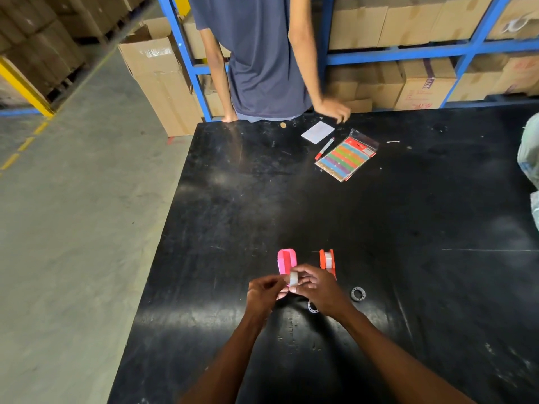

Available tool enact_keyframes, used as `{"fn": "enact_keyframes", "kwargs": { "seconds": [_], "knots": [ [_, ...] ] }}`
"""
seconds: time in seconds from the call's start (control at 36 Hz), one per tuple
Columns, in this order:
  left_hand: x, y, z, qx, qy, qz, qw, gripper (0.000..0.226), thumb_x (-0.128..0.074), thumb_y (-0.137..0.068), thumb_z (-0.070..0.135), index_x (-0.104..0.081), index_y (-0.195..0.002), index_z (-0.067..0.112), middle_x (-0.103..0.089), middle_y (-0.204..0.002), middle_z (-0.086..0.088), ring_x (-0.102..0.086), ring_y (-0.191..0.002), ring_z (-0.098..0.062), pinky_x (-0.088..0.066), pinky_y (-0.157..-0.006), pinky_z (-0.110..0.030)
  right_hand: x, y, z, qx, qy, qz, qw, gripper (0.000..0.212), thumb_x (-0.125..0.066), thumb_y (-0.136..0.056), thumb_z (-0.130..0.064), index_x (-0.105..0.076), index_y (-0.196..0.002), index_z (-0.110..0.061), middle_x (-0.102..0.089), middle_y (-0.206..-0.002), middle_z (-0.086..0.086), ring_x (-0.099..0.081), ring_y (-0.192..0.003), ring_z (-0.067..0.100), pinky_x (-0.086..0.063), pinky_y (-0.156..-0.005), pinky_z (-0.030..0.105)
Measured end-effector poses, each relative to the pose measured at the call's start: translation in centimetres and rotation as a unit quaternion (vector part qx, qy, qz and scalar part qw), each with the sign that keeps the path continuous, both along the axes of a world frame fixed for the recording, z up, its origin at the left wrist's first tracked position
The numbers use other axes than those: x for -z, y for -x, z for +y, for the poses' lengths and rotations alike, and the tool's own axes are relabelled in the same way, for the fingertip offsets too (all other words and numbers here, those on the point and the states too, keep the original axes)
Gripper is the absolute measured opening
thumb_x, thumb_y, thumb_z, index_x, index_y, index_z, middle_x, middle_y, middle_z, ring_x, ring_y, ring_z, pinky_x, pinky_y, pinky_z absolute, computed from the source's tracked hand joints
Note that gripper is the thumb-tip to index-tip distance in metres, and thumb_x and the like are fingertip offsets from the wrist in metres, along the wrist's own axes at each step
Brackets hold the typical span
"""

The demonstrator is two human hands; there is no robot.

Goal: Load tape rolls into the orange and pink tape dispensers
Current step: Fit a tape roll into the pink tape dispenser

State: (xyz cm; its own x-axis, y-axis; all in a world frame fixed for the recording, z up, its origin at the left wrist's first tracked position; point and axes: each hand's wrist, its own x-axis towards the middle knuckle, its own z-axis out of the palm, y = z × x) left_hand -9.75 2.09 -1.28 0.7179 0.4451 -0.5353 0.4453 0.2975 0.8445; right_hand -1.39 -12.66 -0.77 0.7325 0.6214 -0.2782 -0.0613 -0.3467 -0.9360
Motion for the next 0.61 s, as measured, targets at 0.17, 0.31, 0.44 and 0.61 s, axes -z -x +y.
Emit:
{"fn": "enact_keyframes", "kwargs": {
  "seconds": [0.17, 0.31, 0.44, 0.61],
  "knots": [
    [0.1, 0.0, 0.3, 0.002, -0.016, 0.008, 1.0, 0.015, -0.069, -0.088, -0.002, -0.079, -0.088, 0.01, -0.078, -0.069, 0.005, -0.073, -0.064, -0.007, -0.059, -0.063, -0.016, 0.5, -0.1, 0.6, -0.017, 0.013, -0.006, 1.0, 0.04, -0.08, -0.08, -0.012, -0.066, -0.114, -0.029, -0.072, -0.107, -0.007, -0.069, -0.099, 0.005, -0.055, -0.09, 0.025],
    [1.0, 0.1, 0.6, -0.012, -0.014, 0.002, 1.0, 0.015, -0.068, -0.089, -0.002, -0.078, -0.093, 0.008, -0.078, -0.067, 0.007, -0.072, -0.063, -0.002, -0.058, -0.062, -0.013, 1.0, -0.3, 1.2, -0.019, 0.003, -0.012, 1.0, 0.039, -0.08, -0.081, -0.01, -0.066, -0.11, -0.032, -0.074, -0.103, -0.005, -0.07, -0.097, 0.006, -0.055, -0.088, 0.023],
    [1.2, -0.5, 1.0, 0.003, 0.013, -0.008, 1.0, 0.015, -0.068, -0.091, 0.003, -0.079, -0.091, 0.013, -0.08, -0.077, 0.0, -0.073, -0.071, -0.01, -0.06, -0.072, -0.021, 1.7, -1.6, 1.5, -0.044, 0.02, -0.041, 0.998, 0.044, -0.081, -0.079, -0.009, -0.063, -0.115, -0.027, -0.071, -0.11, 0.001, -0.071, -0.098, 0.011, -0.057, -0.088, 0.027],
    [3.2, -2.6, 2.7, 0.016, -0.06, 0.008, 0.998, 0.017, -0.07, -0.091, 0.012, -0.075, -0.107, 0.008, -0.078, -0.094, -0.017, -0.073, -0.08, -0.025, -0.061, -0.077, -0.041, 2.8, -5.5, 2.5, -0.068, 0.086, -0.137, 0.984, 0.04, -0.079, -0.079, -0.007, -0.061, -0.114, -0.014, -0.059, -0.111, 0.008, -0.07, -0.098, 0.018, -0.059, -0.088, 0.037]
  ]
}}
